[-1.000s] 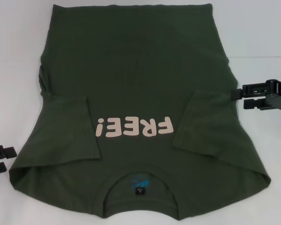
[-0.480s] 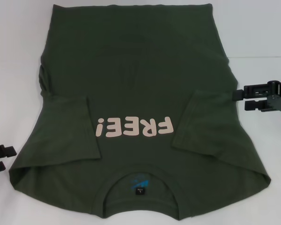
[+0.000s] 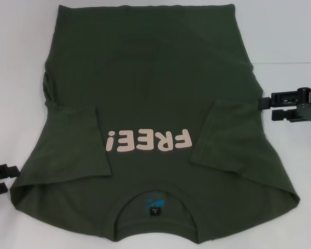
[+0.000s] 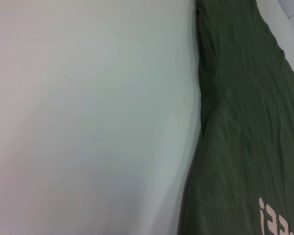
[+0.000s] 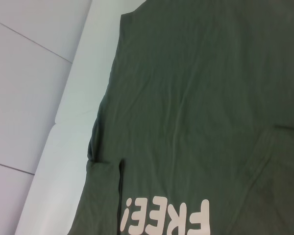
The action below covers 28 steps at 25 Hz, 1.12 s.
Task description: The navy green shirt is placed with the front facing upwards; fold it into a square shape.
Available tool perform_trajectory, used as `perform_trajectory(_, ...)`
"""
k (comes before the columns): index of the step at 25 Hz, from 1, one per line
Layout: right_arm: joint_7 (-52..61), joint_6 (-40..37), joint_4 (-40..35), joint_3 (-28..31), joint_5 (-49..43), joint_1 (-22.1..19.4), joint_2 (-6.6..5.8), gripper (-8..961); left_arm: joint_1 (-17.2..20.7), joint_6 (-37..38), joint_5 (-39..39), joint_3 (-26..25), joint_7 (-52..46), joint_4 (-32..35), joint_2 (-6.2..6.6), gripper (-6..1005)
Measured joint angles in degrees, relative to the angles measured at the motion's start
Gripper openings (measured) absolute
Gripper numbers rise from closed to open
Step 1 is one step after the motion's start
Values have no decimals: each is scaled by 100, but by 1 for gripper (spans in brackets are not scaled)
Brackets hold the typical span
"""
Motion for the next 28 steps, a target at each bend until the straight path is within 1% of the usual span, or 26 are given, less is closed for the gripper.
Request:
perform_trajectory(10, -15, 8, 17, 22, 0, 0, -13, 765, -33, -71, 127, 1, -8, -110, 2, 642)
perform_trajectory(22, -32, 10, 31, 70, -4, -44, -14, 764, -60, -156, 126, 252, -4, -249, -4, 640)
perform_trajectory(28, -34, 9, 39, 70, -1, -73, -17, 765, -213, -147, 102, 309, 63, -363, -17, 640)
